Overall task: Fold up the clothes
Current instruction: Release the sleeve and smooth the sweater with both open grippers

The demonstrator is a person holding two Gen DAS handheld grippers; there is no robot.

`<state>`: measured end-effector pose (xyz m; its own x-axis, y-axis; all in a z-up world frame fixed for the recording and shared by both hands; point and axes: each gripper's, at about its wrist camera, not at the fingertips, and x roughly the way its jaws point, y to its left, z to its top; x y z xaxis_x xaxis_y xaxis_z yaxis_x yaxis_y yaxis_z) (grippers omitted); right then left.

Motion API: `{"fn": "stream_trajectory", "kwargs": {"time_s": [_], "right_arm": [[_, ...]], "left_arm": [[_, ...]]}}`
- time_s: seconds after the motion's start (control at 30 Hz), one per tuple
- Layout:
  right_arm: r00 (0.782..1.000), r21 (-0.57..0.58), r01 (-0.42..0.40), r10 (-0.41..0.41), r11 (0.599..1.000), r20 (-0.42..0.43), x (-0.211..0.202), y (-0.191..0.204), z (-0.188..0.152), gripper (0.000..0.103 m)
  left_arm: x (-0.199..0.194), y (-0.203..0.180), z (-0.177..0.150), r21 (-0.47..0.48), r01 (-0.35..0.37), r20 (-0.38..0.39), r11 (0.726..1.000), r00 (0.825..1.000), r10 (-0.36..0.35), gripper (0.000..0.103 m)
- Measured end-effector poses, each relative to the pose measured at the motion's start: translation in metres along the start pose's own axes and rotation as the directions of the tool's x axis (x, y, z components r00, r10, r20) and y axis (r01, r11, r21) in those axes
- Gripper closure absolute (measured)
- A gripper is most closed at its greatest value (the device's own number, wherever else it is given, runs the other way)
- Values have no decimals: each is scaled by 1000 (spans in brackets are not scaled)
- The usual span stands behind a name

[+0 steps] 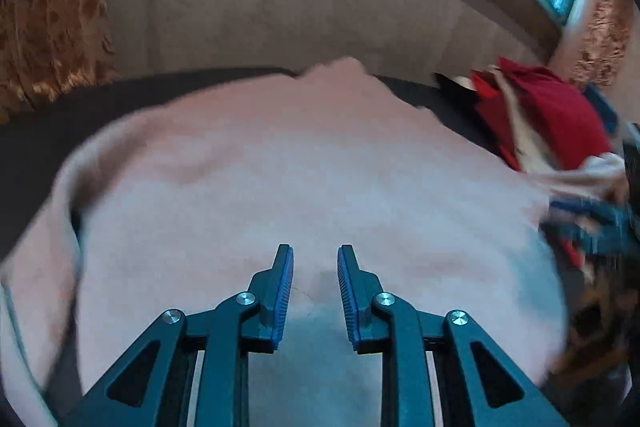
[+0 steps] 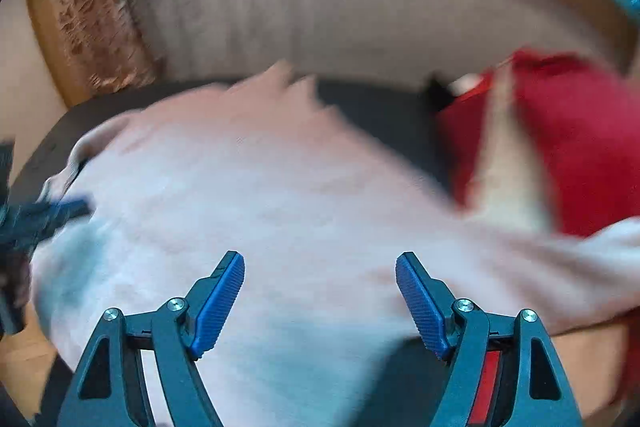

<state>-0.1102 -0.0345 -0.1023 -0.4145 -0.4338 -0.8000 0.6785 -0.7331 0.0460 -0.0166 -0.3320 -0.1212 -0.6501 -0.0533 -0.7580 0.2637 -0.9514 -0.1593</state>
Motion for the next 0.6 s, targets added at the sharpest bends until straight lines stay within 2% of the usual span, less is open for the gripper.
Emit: {"fn": "stream_trajectory", "kwargs": {"time_s": [0.07,0.2,0.23,0.33,0.37,0.5,0.6], "right_arm": [[1000,33,-10,10,999,-7,30,9,2,26],[996,78,90,-91,993,12,75,24,7,25],[994,88,107,-108,990,16,84,26,10,20],[992,109,126,-127,986,9,101,20,31,6],[992,111,123,-124,986,4,109,19,38,0],[995,93,101,-102,991,7,139,20,74,0],[998,42,67,-68,997,18,162,26,104,0]], "left_arm": [[13,9,10,-1,-58,12,998,998,58,81],[42,36,13,-57,-170,17,984,985,171,81],[49,46,8,-78,-196,8,978,980,197,80],[51,79,4,-205,-134,32,969,989,144,78],[53,83,5,-219,-141,34,965,988,153,78],[57,95,12,-258,-221,41,940,970,239,78],[64,113,18,-333,-222,45,916,967,250,78]]}}
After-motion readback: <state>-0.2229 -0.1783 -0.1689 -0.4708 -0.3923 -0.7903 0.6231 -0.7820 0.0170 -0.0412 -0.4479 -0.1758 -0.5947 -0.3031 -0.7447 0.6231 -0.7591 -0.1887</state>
